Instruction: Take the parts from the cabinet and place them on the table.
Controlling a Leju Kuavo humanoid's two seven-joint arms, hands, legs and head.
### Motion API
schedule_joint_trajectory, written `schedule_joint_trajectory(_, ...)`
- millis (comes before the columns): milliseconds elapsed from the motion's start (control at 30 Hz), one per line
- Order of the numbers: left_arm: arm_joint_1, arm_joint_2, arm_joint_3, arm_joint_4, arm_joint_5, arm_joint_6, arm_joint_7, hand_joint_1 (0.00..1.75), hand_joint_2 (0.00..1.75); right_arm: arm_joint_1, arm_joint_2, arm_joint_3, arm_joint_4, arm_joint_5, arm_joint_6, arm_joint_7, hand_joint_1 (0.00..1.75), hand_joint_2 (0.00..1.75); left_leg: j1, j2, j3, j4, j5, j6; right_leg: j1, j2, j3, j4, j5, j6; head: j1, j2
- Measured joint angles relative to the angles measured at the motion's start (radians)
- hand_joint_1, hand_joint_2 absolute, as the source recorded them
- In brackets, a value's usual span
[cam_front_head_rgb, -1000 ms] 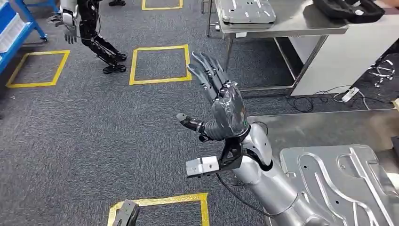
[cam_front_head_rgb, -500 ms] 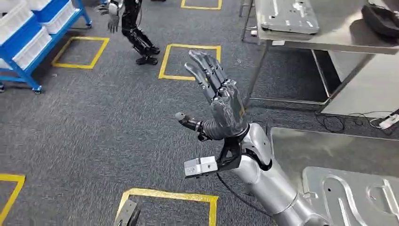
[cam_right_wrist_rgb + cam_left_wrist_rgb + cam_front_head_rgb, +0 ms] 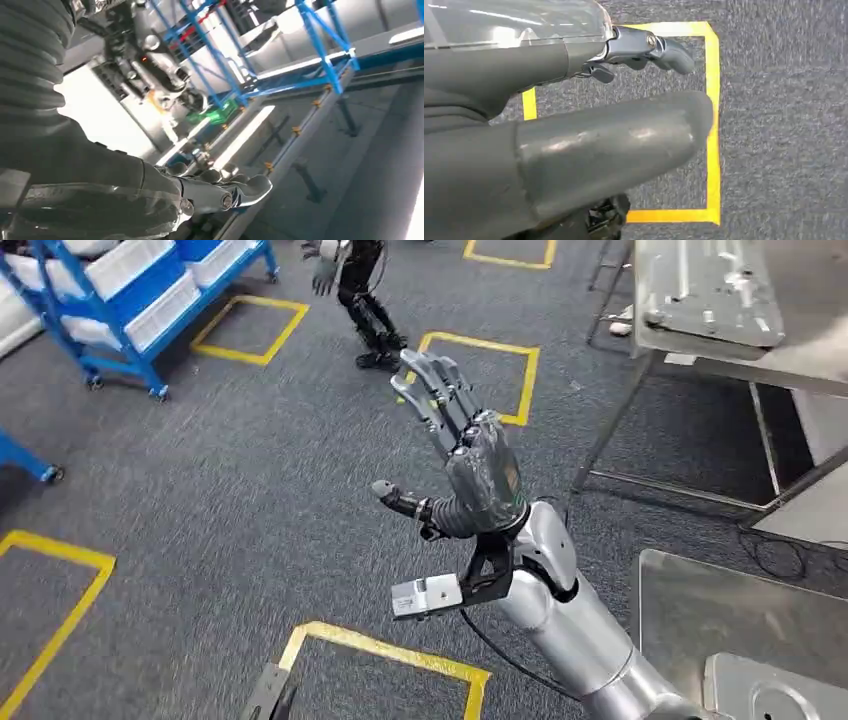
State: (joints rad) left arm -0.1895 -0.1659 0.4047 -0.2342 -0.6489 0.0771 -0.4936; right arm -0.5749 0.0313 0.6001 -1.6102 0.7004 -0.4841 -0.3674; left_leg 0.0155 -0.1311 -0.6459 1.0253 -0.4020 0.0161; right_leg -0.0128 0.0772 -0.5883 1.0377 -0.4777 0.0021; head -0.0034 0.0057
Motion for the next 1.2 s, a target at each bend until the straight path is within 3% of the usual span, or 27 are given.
schedule_joint_trajectory(67,0.006,0.0,0.0,0.0,0.0,0.0,0.0,0.0,0.0,-0.002,0.0,0.0,0.0,0.0,0.0,0.0,0.0,1.75,-0.003,-0.025,-0.001,-0.007,0.005,-0.016,-0.005,-0.023,0.009,-0.01,0.005,-0.008,0.0,0.0)
schedule_joint_trajectory(100,0.009,0.001,0.0,0.0,0.0,0.0,0.0,0.0,0.0,-0.003,0.001,0.002,0.0,0.0,0.0,0.0,0.0,1.75,-0.001,0.005,-0.005,0.008,-0.007,-0.016,-0.009,-0.044,0.018,-0.021,0.009,-0.014,0.0,0.0)
schedule_joint_trajectory(133,0.008,0.001,0.0,0.0,0.0,0.001,0.0,0.0,0.0,-0.003,0.003,0.002,0.0,0.0,0.0,0.001,0.0,1.75,-0.007,0.055,-0.022,0.046,-0.033,-0.017,-0.008,-0.053,0.021,-0.025,0.01,-0.019,-0.004,0.0)
schedule_joint_trajectory(167,0.004,0.0,0.0,0.0,0.0,0.001,0.0,0.0,0.0,-0.004,0.003,0.003,0.0,0.0,0.0,0.001,0.0,1.75,-0.006,0.094,-0.062,0.129,-0.078,-0.023,-0.005,-0.072,0.022,-0.025,0.008,-0.022,-0.004,0.0)
schedule_joint_trajectory(233,0.003,0.0,0.0,0.0,0.0,0.001,0.0,0.0,0.0,-0.001,0.002,0.003,0.001,0.0,0.0,0.001,0.0,1.75,-0.001,0.12,-0.134,0.279,-0.138,-0.029,0.0,-0.104,0.022,-0.022,0.005,-0.026,-0.004,0.0)
schedule_joint_trajectory(267,0.005,0.0,0.0,0.0,0.0,0.001,0.0,0.0,0.0,-0.001,0.002,0.004,0.001,0.0,0.0,0.001,0.0,1.75,0.0,0.124,-0.147,0.308,-0.14,-0.03,0.001,-0.118,0.022,-0.021,0.003,-0.026,-0.005,0.0)
schedule_joint_trajectory(333,0.008,0.0,0.0,0.0,0.0,0.001,0.0,0.0,0.0,-0.001,0.002,0.005,0.001,0.0,0.0,0.001,0.0,1.75,0.001,0.128,-0.103,0.229,-0.086,-0.032,0.001,-0.143,0.023,-0.018,-0.002,-0.023,-0.005,0.0)
schedule_joint_trajectory(367,0.008,0.001,0.0,0.0,0.0,0.002,0.0,0.0,0.0,-0.001,0.003,0.005,0.001,0.0,0.0,0.001,0.0,1.75,0.002,0.139,-0.046,0.13,-0.041,-0.03,0.001,-0.157,0.026,-0.015,-0.006,-0.021,-0.005,0.0)
schedule_joint_trajectory(400,0.007,0.001,0.0,0.0,0.001,0.004,-0.001,0.0,0.0,-0.002,0.003,0.005,0.001,0.0,0.0,0.001,0.0,1.75,0.0,0.178,0.01,0.031,-0.009,-0.026,0.002,-0.168,0.029,-0.012,-0.011,-0.016,-0.005,0.0)
schedule_joint_trajectory(433,0.004,0.001,0.0,0.0,0.001,0.008,-0.002,0.0,0.0,-0.003,0.002,0.005,0.001,0.0,0.0,0.001,0.0,1.75,-0.017,0.218,0.023,0.01,-0.031,-0.017,0.011,-0.176,0.028,-0.011,-0.015,-0.011,-0.005,0.0)
schedule_joint_trajectory(467,0.003,0.001,0.0,0.0,0.002,0.013,-0.003,0.0,0.0,-0.004,0.002,0.005,0.001,0.0,0.0,0.001,0.0,1.75,-0.014,0.198,0.019,0.004,-0.022,-0.007,0.013,-0.182,0.028,-0.009,-0.016,-0.008,-0.003,0.0)
schedule_joint_trajectory(567,0.008,0.001,0.004,0.0,0.004,0.045,-0.01,0.0,0.0,-0.003,0.002,0.007,0.001,0.0,-0.002,0.001,0.0,1.75,-0.015,0.167,0.014,0.0,-0.019,0.007,0.016,-0.211,0.035,-0.015,-0.018,0.002,-0.003,0.0)
schedule_joint_trajectory(600,0.01,0.0,0.004,0.0,0.004,0.053,-0.01,0.0,0.0,-0.003,0.002,0.008,0.0,0.001,-0.003,0.002,0.0,1.75,-0.006,0.157,0.022,-0.008,-0.014,0.014,0.01,-0.194,0.033,-0.008,-0.029,0.009,-0.004,0.0)
schedule_joint_trajectory(633,0.009,0.0,0.005,0.0,0.005,0.06,-0.014,0.0,0.0,-0.003,0.002,0.008,0.0,0.001,-0.004,0.002,0.0,1.75,-0.007,0.146,0.022,-0.011,-0.013,0.02,0.007,-0.141,0.022,0.027,-0.055,0.011,-0.003,0.0)
schedule_joint_trajectory(667,0.007,0.0,0.005,0.0,0.006,0.066,-0.019,0.0,0.0,-0.003,0.002,0.009,0.0,0.002,-0.006,0.002,0.0,1.75,-0.007,0.138,0.021,-0.011,-0.011,0.025,0.005,-0.107,-0.009,0.091,-0.092,0.011,-0.003,0.0)
schedule_joint_trajectory(733,0.006,-0.001,0.006,0.0,0.007,0.071,-0.021,0.0,0.0,0.004,-0.003,0.011,0.003,0.002,-0.007,0.003,0.0,1.75,-0.009,0.111,0.021,-0.01,-0.011,0.028,0.005,-0.081,-0.092,0.253,-0.155,0.013,-0.003,0.0)
schedule_joint_trajectory(767,0.008,-0.001,0.006,0.0,0.007,0.072,-0.021,0.0,0.0,0.008,-0.005,0.012,0.006,0.002,-0.008,0.003,0.0,1.75,-0.01,0.096,0.02,-0.009,-0.011,0.028,0.006,-0.078,-0.119,0.295,-0.157,0.013,-0.003,0.0)
schedule_joint_trajectory(833,0.012,-0.001,0.008,0.0,0.01,0.076,-0.02,0.0,0.0,0.011,-0.006,0.015,0.009,0.002,-0.01,0.003,0.0,1.75,-0.01,0.068,0.021,-0.007,-0.012,0.028,0.005,-0.077,-0.104,0.236,-0.091,0.009,-0.003,0.0)
schedule_joint_trajectory(867,0.012,-0.001,0.009,0.0,0.01,0.076,-0.019,0.0,0.0,0.011,-0.006,0.015,0.01,0.002,-0.01,0.003,0.0,1.75,-0.01,0.053,0.022,-0.005,-0.012,0.027,0.005,-0.071,-0.071,0.158,-0.042,0.004,-0.003,0.0)
schedule_joint_trajectory(900,0.012,-0.001,0.011,0.0,0.012,0.076,-0.018,0.0,0.0,0.011,-0.006,0.016,0.01,0.002,-0.011,0.003,0.0,1.75,-0.01,0.039,0.023,-0.003,-0.013,0.025,0.004,-0.046,-0.032,0.068,0.007,0.0,-0.003,0.0)
schedule_joint_trajectory(933,0.013,-0.001,0.013,0.0,0.016,0.075,-0.018,0.0,0.0,0.011,-0.006,0.019,0.011,0.002,-0.011,0.003,0.0,1.75,-0.008,0.031,0.019,-0.002,-0.013,0.023,0.0,0.01,-0.014,0.021,0.01,-0.004,-0.003,0.0)
schedule_joint_trajectory(967,0.012,0.0,0.015,0.0,0.021,0.067,-0.018,0.0,0.0,0.013,-0.006,0.025,0.015,0.003,-0.011,0.002,0.0,1.75,-0.012,0.017,0.012,0.005,-0.012,0.016,-0.003,0.015,-0.008,-0.005,0.006,-0.003,-0.003,0.0)
schedule_joint_trajectory(1067,0.031,0.001,0.022,0.0,0.02,0.059,-0.013,0.0,0.0,0.018,-0.004,0.043,0.024,0.005,-0.021,-0.004,0.0,1.75,-0.004,-0.016,0.005,-0.006,-0.003,-0.006,0.005,-0.015,-0.003,-0.004,0.007,-0.009,-0.003,0.0)
schedule_joint_trajectory(1100,0.038,0.005,0.022,0.0,0.018,0.058,-0.011,0.0,0.0,0.02,-0.003,0.048,0.026,0.006,-0.024,-0.005,0.0,1.75,-0.004,-0.019,0.003,-0.003,-0.007,-0.01,-0.008,-0.031,0.005,-0.018,0.013,-0.016,-0.003,0.0)
schedule_joint_trajectory(1133,0.046,0.008,0.022,0.0,0.018,0.055,-0.011,0.0,0.0,0.023,-0.002,0.052,0.029,0.008,-0.028,-0.005,0.0,1.75,-0.011,0.043,-0.005,0.021,-0.025,-0.012,-0.004,-0.044,0.013,-0.024,0.014,-0.02,-0.004,0.0)
schedule_joint_trajectory(1167,0.048,0.009,0.022,0.0,0.016,0.05,-0.009,0.0,0.0,0.026,-0.003,0.054,0.029,0.008,-0.035,-0.006,0.0,1.75,-0.011,0.083,-0.032,0.079,-0.061,-0.015,-0.001,-0.06,0.016,-0.025,0.013,-0.025,-0.006,0.0)
schedule_joint_trajectory(1200,0.047,0.01,0.022,0.0,0.013,0.047,-0.009,0.0,0.0,0.03,-0.003,0.054,0.03,0.008,-0.038,-0.006,0.0,1.75,-0.009,0.102,-0.068,0.151,-0.097,-0.019,0.003,-0.075,0.016,-0.024,0.011,-0.028,-0.006,0.0)
